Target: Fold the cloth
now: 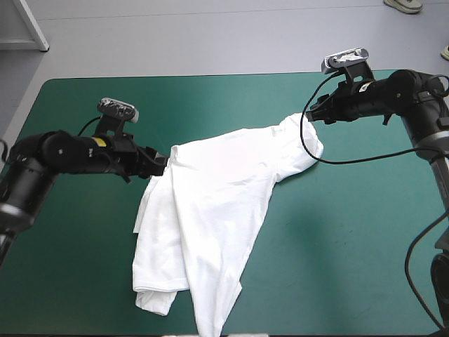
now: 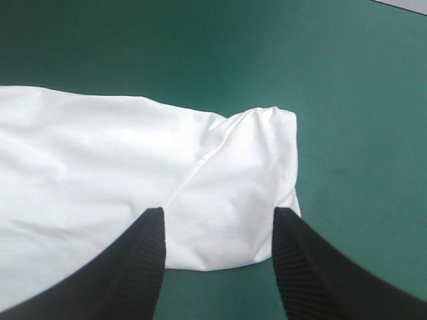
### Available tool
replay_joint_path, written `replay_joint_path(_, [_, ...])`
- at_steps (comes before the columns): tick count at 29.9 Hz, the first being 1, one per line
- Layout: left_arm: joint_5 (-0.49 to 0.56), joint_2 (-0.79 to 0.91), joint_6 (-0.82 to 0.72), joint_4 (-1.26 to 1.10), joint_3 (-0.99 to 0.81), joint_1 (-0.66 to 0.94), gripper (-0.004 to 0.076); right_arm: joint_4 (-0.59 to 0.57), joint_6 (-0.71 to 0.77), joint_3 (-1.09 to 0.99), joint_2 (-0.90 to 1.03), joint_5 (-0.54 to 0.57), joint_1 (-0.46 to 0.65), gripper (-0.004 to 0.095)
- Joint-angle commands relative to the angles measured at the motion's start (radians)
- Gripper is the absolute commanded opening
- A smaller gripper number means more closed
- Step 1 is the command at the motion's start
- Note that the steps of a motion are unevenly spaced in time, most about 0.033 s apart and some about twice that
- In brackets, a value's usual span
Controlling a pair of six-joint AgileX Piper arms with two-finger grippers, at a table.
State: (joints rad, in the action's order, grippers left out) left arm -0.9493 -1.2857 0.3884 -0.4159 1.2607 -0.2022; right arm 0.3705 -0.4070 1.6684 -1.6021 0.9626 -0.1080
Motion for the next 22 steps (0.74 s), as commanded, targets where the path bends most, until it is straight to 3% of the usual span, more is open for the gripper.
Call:
replay_joint_path(1, [0.003,0.183,-0.082,-0.036,-0.09,-0.002,0.0449,0.067,0.004,0.034,0.1,0.008,0.008,0.0454])
replay_joint_path(11, [-0.159,0.608,-0.339,-0.01,-0.444,-0.002,0.0449,0.07,0.019,0.034,0.197,0.055,0.008,0.0452])
replay_joint_path(17, [-0.177,0.639,-0.381,0.005,-0.62,-0.002,0.0449,0.065,0.019,0.004,0.194,0.035,0.008,0.0449])
replay_joint_path(22, [-0.122,0.639,-0.438,0.025,-0.714,-0.002,0.0449,0.041,0.019,-0.032,0.194,0.024,0.008,0.0449])
